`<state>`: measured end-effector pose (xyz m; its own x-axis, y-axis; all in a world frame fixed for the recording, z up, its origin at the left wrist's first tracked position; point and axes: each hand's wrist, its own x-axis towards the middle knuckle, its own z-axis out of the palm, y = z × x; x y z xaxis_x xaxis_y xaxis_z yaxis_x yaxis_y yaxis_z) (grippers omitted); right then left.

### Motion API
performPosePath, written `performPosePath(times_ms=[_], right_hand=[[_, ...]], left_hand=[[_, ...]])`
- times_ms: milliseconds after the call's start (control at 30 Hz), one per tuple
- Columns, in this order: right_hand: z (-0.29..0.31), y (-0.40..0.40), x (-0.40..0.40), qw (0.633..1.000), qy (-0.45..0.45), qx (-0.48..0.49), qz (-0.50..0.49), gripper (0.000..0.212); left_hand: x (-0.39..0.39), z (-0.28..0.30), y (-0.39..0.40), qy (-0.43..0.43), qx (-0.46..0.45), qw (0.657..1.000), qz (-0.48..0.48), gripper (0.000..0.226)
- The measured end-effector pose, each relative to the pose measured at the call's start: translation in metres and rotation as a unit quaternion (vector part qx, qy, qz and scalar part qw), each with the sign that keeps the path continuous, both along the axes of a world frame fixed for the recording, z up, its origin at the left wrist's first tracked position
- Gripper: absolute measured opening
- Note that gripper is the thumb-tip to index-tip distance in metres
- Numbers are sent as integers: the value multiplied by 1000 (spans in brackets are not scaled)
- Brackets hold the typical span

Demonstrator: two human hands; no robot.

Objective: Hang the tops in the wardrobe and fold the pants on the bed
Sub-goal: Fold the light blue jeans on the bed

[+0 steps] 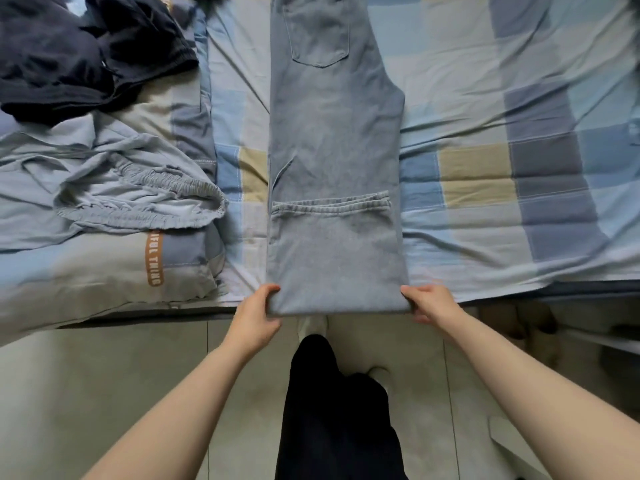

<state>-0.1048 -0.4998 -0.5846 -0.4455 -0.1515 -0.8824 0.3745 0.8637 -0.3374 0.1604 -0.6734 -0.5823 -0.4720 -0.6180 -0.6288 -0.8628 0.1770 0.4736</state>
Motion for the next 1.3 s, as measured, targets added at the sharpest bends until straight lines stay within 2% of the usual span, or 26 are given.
performPosePath(times_ms=[67, 133, 233, 300, 367, 400, 467, 500, 533, 567, 633, 733, 767, 867, 967, 1000, 1067, 1100, 1133, 1200, 1300], right_hand=[[17, 27, 6, 994, 32, 38, 94, 18], [37, 50, 16, 988, 74, 45, 132, 23], [76, 79, 28, 969, 90, -73, 216, 37], [96, 93, 32, 932, 68, -133, 332, 44], [101, 100, 35, 886, 84, -114, 441, 55], [100, 99, 36, 861, 120, -90, 486, 59], [99, 87, 34, 795, 224, -49, 562, 54], [98, 78, 30, 770, 263, -37, 580, 49], [99, 69, 24, 763, 284, -32, 580, 44], [98, 57, 15, 769, 291, -31, 569, 40], [98, 30, -6, 809, 265, -55, 522, 31], [109, -13, -49, 867, 153, -101, 464, 11], [114, -29, -65, 883, 117, -103, 442, 11], [120, -81, -111, 920, 48, -131, 367, 18], [98, -147, -155, 959, 34, -162, 229, 11], [90, -165, -167, 970, 41, -173, 168, 16], [62, -205, -194, 979, 58, -195, 27, 35], [51, -216, -202, 980, 64, -188, -18, 37], [36, -223, -205, 983, 67, -167, -43, 31], [7, -218, -198, 994, 49, -88, -33, 5], [-31, -193, -163, 1000, -10, 5, 25, 15]], left_hand=[[7, 13, 21, -41, -50, 995, -79, 50], [11, 29, 36, -88, -60, 985, -135, 42], [16, 61, 56, -118, -45, 974, -186, 37], [19, 81, 59, -100, -58, 975, -189, 33], [20, 96, 56, -59, -77, 980, -176, 25], [20, 100, 53, -35, -87, 981, -171, 20], [16, 106, 46, -12, -102, 977, -186, 10], [13, 107, 41, -16, -104, 974, -202, 8], [10, 109, 35, -18, -105, 970, -217, 9], [4, 109, 24, -19, -104, 966, -235, 11], [-13, 110, -8, -19, -73, 962, -263, 16], [-52, 118, -71, -33, 96, 970, -221, 19], [-66, 118, -93, -36, 129, 970, -204, 23], [-107, 111, -154, -26, 145, 974, -174, 30], [-155, 87, -218, 46, 203, 978, -28, 22], [-169, 80, -232, 79, 202, 976, 34, 20], [-201, 52, -269, 161, 209, 949, 171, 27], [-210, 36, -279, 179, 222, 930, 231, 37], [-217, 17, -285, 162, 227, 926, 254, 47], [-214, -15, -273, 71, 229, 946, 217, 55], [-189, -56, -234, 19, 210, 955, 207, 46]])
